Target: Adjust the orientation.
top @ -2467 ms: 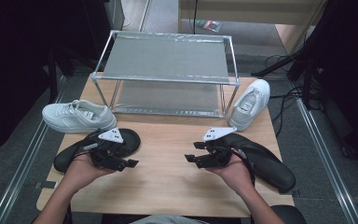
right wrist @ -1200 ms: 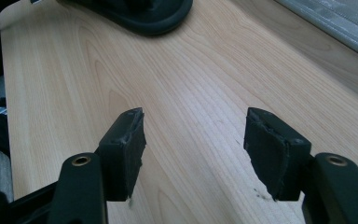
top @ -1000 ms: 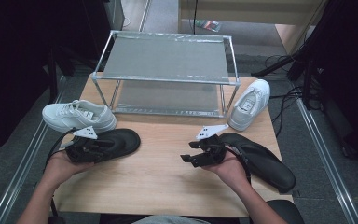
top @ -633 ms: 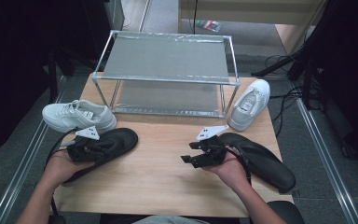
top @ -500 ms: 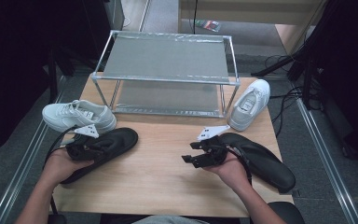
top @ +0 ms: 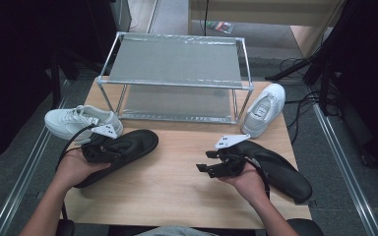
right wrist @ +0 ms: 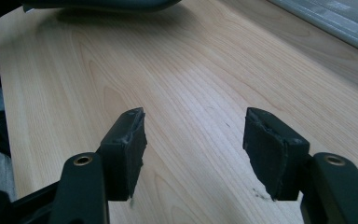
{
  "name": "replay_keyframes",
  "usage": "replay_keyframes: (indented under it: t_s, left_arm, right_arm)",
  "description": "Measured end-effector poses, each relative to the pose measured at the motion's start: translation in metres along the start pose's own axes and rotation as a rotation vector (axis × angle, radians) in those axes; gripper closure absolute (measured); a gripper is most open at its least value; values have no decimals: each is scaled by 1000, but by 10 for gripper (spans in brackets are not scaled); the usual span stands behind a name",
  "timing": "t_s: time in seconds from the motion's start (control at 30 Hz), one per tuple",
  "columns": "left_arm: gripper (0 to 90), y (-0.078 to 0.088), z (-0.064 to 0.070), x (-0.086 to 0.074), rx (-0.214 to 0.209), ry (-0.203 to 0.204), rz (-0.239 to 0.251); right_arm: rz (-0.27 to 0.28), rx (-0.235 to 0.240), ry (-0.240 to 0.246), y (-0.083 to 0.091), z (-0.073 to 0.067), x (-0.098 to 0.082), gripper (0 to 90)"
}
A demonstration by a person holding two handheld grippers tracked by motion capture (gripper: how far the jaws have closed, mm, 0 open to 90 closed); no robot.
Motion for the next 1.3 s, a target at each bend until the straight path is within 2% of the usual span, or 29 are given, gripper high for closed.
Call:
replay_keyframes:
  t_s: [0.13,0.47,0.73,0.87,1.03,1.23,1.3]
  left_arm:
    - [824,-5,6,13,-21,7,4]
    - [823,-23,24,40,-56,-55,-15]
    - [823,-35,39,62,-106,-69,5]
    - [823,-44,44,69,-127,-80,-14]
    - [823,-53,49,78,-155,-67,-14]
    - [821,-76,49,85,-132,-74,-35]
    - [820,-84,50,88,-147,-57,-21]
  right_arm:
    - [8,-10,-6,3,0,-2,403]
    - [14,-35,-19,9,1,-8,403]
    - [26,-53,-37,15,3,-13,403]
    - [34,-61,-41,18,3,-15,403]
    - [35,-80,-42,21,4,-18,403]
    - [47,-92,-44,21,5,-19,403]
    - [53,-96,-46,21,5,-19,403]
Point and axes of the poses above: each handheld gripper's, and its own axes: y roughly backward along the jaws, x roughly out of its top, z roughly to its right, the point moved 10 cm from there along -y, roughly forward along the jaws, and after that the axes turned 8 degrees about -y, right-handed, at the moved point
